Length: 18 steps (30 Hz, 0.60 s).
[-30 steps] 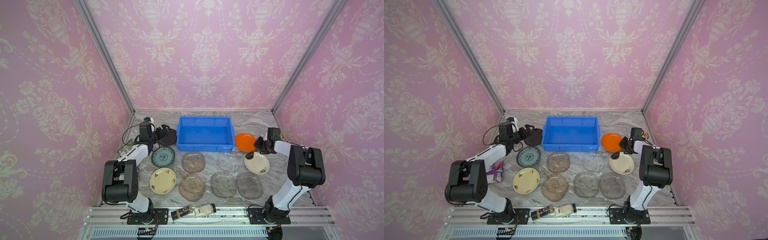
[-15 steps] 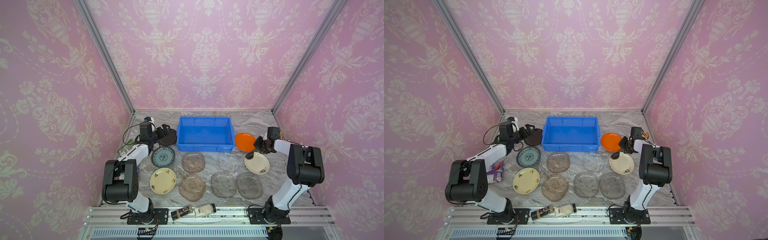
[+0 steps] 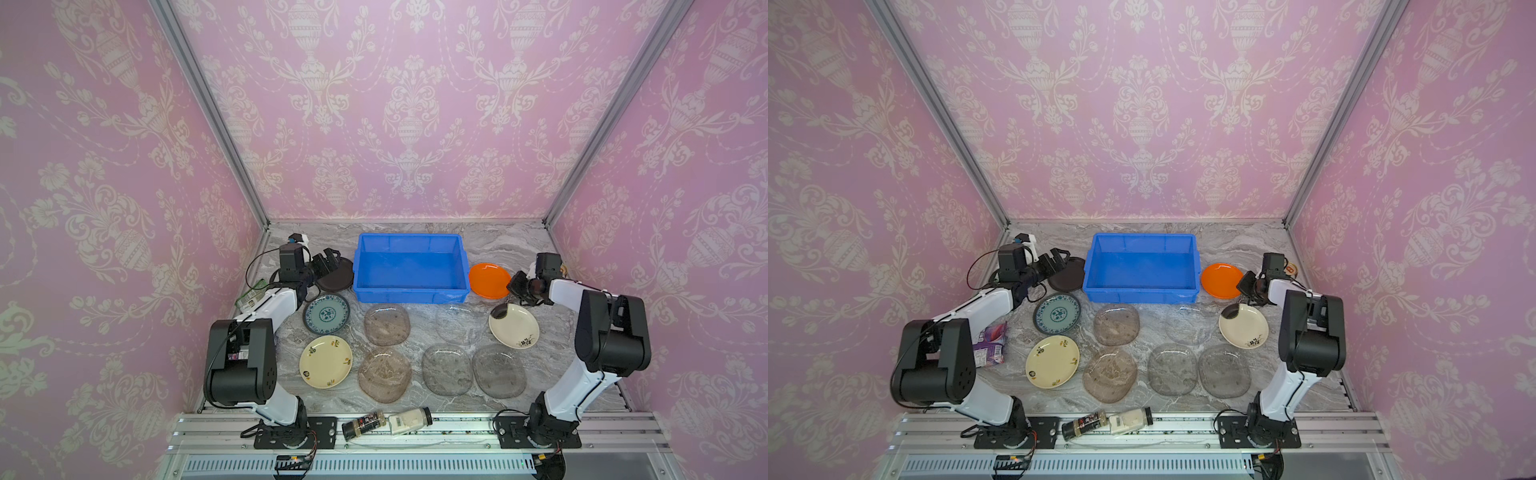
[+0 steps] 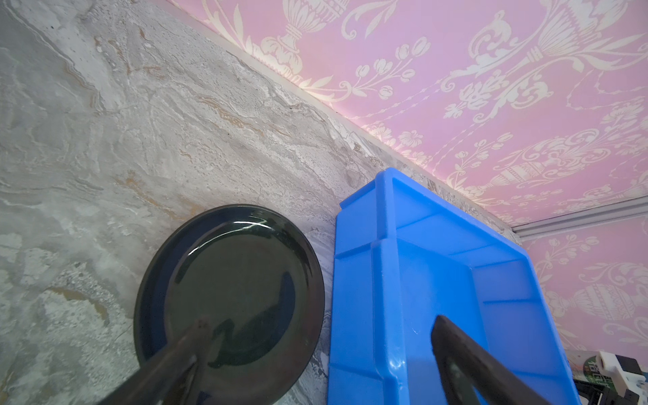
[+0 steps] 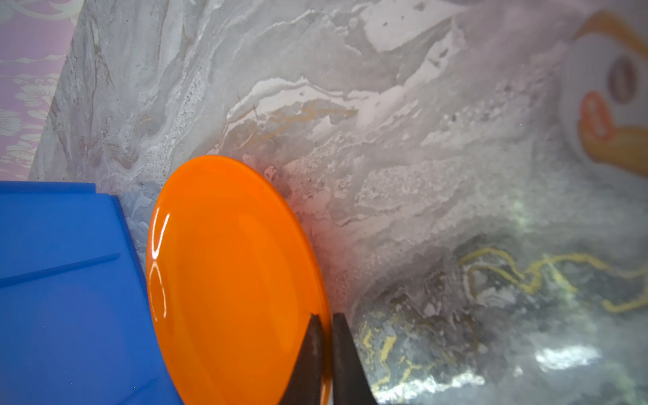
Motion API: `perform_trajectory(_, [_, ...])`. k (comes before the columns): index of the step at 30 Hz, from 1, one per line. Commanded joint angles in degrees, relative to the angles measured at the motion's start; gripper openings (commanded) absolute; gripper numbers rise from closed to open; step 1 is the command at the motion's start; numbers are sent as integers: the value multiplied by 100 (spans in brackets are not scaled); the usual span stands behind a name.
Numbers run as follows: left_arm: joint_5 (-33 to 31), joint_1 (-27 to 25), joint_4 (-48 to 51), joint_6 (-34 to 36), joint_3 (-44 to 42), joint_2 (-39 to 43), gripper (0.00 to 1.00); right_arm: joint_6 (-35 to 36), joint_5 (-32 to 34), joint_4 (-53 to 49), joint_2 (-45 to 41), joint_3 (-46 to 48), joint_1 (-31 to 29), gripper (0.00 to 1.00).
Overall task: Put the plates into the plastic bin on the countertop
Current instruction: 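Reach the right gripper to the orange plate and pinch its rim, then lift the orange plate with the right gripper toward the left gripper above the bin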
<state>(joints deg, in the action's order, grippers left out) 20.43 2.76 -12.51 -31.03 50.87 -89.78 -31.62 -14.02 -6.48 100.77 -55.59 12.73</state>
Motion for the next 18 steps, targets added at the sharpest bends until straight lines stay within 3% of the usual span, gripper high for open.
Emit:
perform_trajectory(1, [173, -81, 70, -29, 181, -57, 99, -41, 277, -281, -258, 80, 19, 0])
perform_trajectory(18, [-489, -364, 854, 358, 532, 505, 99, -140, 968, -985, -1938, -223, -92, 0])
